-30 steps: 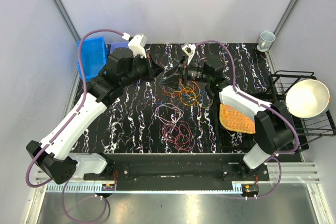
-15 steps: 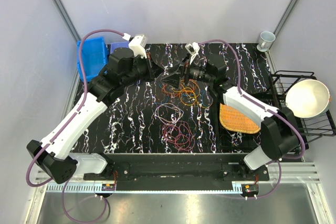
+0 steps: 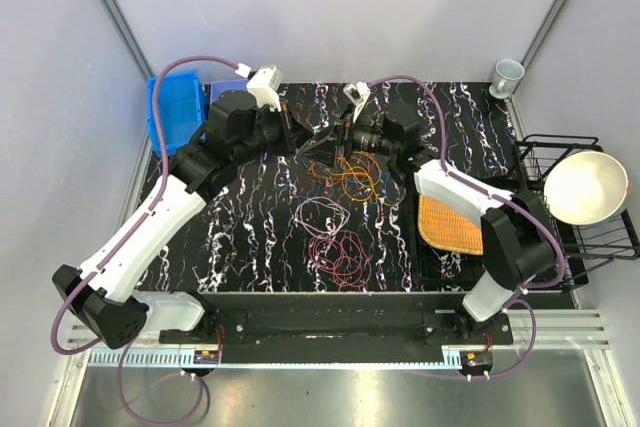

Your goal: Untangle the cables

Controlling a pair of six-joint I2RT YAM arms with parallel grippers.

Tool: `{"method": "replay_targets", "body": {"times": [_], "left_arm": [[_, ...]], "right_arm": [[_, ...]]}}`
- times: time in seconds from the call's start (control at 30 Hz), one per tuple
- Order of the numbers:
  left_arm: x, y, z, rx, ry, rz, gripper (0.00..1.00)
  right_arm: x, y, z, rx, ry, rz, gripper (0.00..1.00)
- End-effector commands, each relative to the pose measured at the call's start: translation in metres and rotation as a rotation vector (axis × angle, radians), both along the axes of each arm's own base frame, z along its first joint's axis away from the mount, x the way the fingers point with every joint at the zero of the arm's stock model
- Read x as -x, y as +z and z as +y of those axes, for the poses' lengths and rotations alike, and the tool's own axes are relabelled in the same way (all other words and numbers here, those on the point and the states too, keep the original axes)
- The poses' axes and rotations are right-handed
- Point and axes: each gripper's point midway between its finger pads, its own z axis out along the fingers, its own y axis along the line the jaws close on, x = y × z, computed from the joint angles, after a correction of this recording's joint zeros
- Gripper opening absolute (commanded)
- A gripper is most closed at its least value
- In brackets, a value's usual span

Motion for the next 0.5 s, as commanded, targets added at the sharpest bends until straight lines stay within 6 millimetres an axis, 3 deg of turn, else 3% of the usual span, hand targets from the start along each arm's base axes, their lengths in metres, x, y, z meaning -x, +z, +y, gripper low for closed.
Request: {"method": "replay_targets", "body": {"times": [0.0,0.17,0.3,0.37,0.43,0.47], "left_arm": [[-0.0004,0.0227,-0.0066,0.044,-0.027,-0.057,0.00],[-0.0012,0.0241,-0.0079,0.050,-0.029,-0.059,0.00],[-0.0030,0.0241,-0.0091,0.059,-0.026,-0.059,0.00],[-0.0031,0.0217,-0.0095,0.064,-0.024,-0.053,0.00],[-0.0042,0.0218,-0.0090,0.071,-0.015,-0.054,0.00],[-0.0044,0.0202,-0.0083,0.071,-0.009,-0.052,0.00]], "right_arm": [[0.0028,0.0285,0.0109,-0.054,0.050,-0.079,0.97],[0.0002,0.0213,0.0152,-0.050,0.063,-0.055,0.78],[-0.0011,0.0216,0.0173,-0.074,0.060,-0.037,0.70],[-0.0006,0.0247,0.0174,-0.093,0.060,-0.043,0.73],[0.0019,0.0264,0.0174,-0.114,0.063,-0.036,0.86],[0.0026,0.0265,0.0172,-0.120,0.064,-0.033,0.87]]}}
